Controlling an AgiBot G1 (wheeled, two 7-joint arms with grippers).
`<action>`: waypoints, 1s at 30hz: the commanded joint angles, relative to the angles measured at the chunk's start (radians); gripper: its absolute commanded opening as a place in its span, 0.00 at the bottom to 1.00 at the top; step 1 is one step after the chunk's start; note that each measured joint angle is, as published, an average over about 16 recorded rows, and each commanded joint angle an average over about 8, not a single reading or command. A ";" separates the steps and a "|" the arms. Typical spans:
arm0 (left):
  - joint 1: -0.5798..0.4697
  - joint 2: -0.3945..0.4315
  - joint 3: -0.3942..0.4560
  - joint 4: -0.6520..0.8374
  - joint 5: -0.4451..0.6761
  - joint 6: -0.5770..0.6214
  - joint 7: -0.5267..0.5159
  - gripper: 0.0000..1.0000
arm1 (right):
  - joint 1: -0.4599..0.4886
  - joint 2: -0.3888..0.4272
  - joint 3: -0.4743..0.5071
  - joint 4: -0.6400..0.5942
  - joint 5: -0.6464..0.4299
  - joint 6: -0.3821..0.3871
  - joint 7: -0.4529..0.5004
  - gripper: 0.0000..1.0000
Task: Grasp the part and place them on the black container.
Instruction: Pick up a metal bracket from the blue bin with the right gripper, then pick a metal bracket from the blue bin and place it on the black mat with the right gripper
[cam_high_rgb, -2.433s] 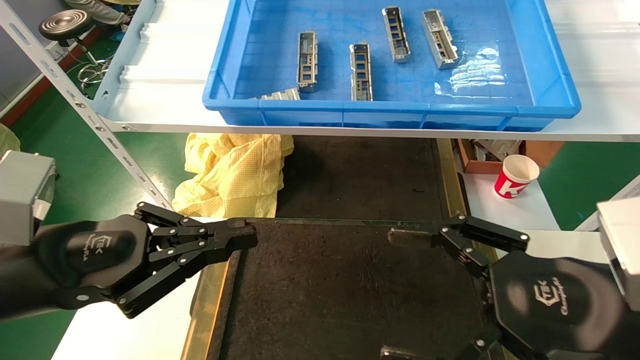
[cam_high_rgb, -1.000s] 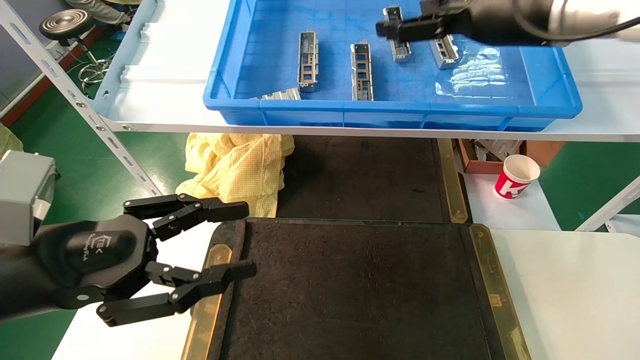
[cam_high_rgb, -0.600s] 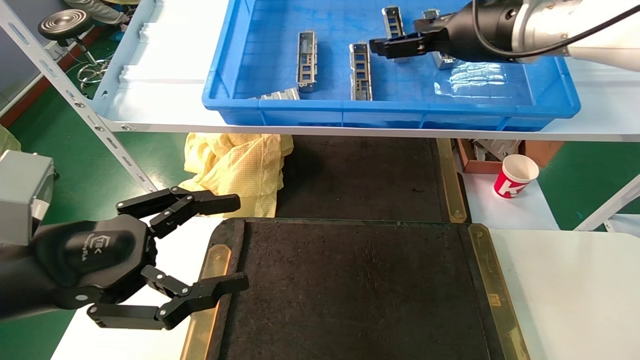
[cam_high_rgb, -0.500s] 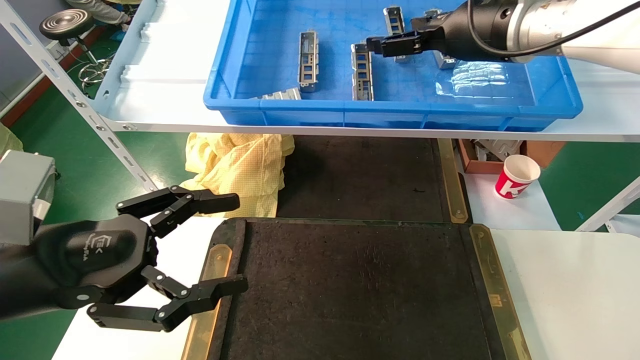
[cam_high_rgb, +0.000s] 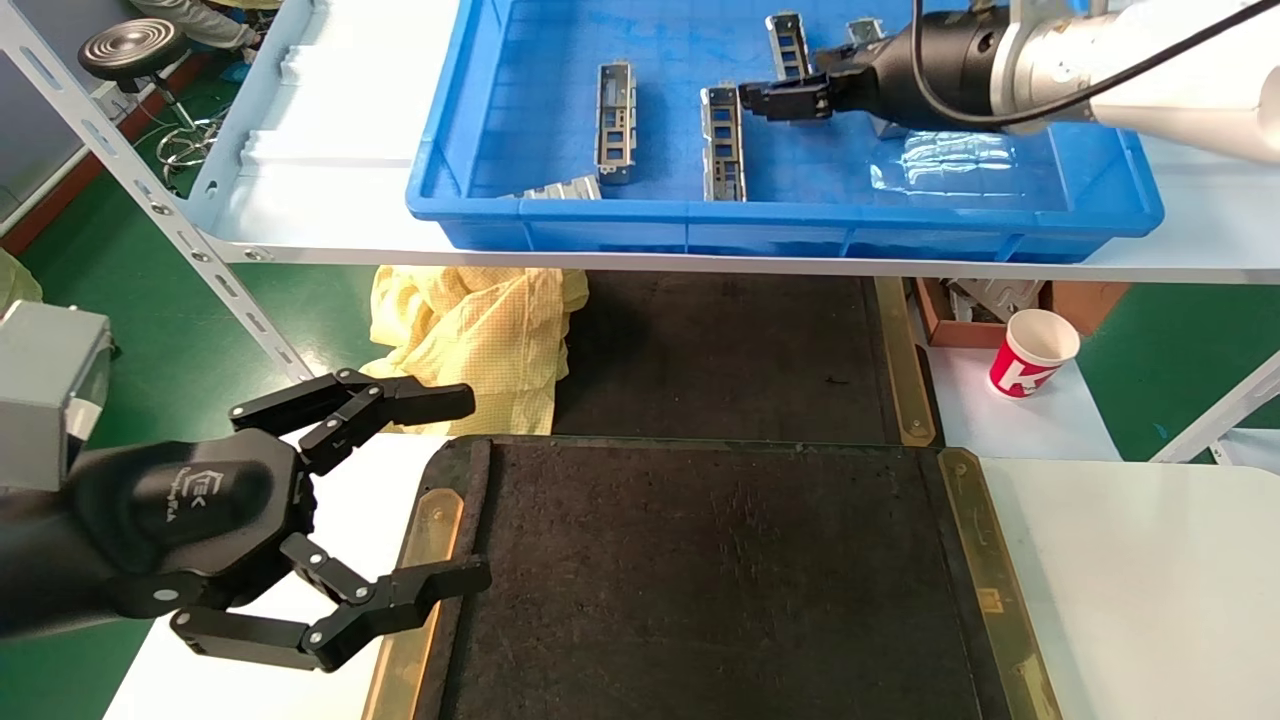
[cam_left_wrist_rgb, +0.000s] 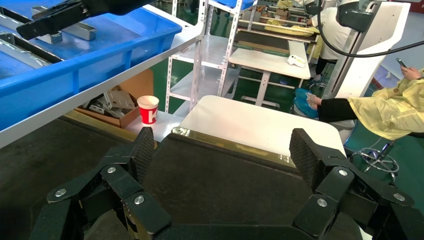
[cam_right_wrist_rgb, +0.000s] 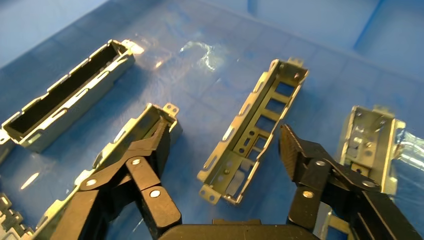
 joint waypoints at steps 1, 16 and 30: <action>0.000 0.000 0.000 0.000 0.000 0.000 0.000 1.00 | -0.003 -0.001 -0.002 0.001 -0.003 0.003 -0.002 0.00; 0.000 0.000 0.000 0.000 0.000 0.000 0.000 1.00 | -0.010 0.005 0.001 0.011 0.004 0.019 -0.016 0.00; 0.000 0.000 0.000 0.000 0.000 0.000 0.000 1.00 | 0.057 0.096 0.044 0.038 0.066 -0.132 -0.086 0.00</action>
